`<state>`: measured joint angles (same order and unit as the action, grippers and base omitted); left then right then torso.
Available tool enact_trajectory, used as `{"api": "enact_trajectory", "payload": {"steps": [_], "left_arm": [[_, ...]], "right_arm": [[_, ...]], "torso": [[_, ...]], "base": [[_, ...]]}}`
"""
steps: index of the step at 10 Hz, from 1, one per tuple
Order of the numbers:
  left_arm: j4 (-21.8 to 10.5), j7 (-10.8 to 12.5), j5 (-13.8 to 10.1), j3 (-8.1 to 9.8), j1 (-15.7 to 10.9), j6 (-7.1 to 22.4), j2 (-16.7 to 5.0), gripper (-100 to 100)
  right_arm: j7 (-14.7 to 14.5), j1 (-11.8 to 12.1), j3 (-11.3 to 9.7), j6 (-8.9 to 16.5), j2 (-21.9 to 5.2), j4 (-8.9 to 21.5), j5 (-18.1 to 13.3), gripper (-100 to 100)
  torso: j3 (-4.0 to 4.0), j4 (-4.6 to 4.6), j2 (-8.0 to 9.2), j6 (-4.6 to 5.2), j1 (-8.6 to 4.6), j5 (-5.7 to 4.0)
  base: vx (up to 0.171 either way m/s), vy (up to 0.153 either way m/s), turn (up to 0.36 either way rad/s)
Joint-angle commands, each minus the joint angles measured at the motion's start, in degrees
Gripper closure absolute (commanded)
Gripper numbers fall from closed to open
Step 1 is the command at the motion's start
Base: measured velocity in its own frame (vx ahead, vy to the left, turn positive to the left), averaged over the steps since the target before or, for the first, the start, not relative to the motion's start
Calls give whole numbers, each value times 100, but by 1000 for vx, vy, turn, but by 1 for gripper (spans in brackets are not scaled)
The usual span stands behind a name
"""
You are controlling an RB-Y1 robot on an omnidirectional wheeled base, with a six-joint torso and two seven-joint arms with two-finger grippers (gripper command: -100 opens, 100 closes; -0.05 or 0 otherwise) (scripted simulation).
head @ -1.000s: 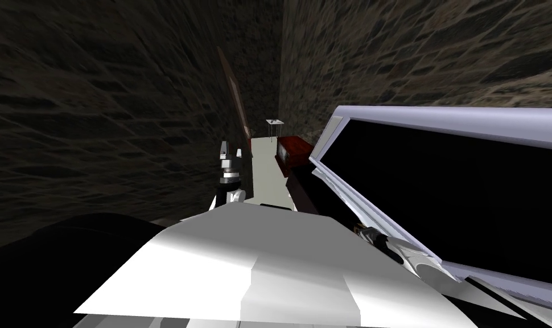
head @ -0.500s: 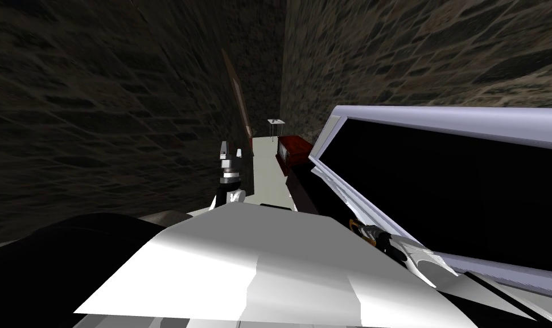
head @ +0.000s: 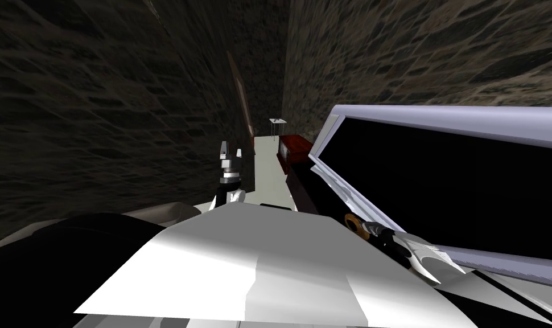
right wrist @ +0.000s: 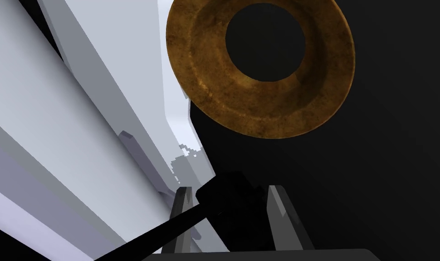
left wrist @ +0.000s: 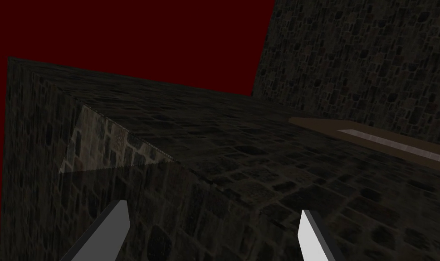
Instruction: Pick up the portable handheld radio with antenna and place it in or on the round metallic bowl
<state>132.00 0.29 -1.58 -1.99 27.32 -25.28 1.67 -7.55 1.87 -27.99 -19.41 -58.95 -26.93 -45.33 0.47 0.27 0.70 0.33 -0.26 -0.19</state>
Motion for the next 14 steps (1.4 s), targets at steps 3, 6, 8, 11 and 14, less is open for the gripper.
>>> {"api": "enact_trajectory", "payload": {"steps": [3,6,8,11,14], "left_arm": [[0,0,0,0,0,0,0,0],[0,0,0,0,1,0,0,0],[0,0,0,0,2,0,0,0],[0,0,0,0,2,0,0,0],[0,0,0,-1,1,0,1,0]], "right_arm": [[503,-201,191,-236,-63,117,-22,100],[443,-155,169,-184,-53,86,-13,-100],[443,-155,169,-184,-53,86,-13,-100],[534,-139,70,-283,-225,84,84,-100],[670,-115,-79,-432,-484,81,230,-100]], "torso": [[1,1,1,-2,-2,-1],[-22,-9,-38,-1,10,-1],[-27,-11,-46,-2,15,0],[-28,-12,-47,-2,15,1],[-25,-10,-42,-5,37,6]], "base": [[-117,-51,61],[-15,-12,5],[0,0,0],[-3,8,21],[-17,49,61]]}}
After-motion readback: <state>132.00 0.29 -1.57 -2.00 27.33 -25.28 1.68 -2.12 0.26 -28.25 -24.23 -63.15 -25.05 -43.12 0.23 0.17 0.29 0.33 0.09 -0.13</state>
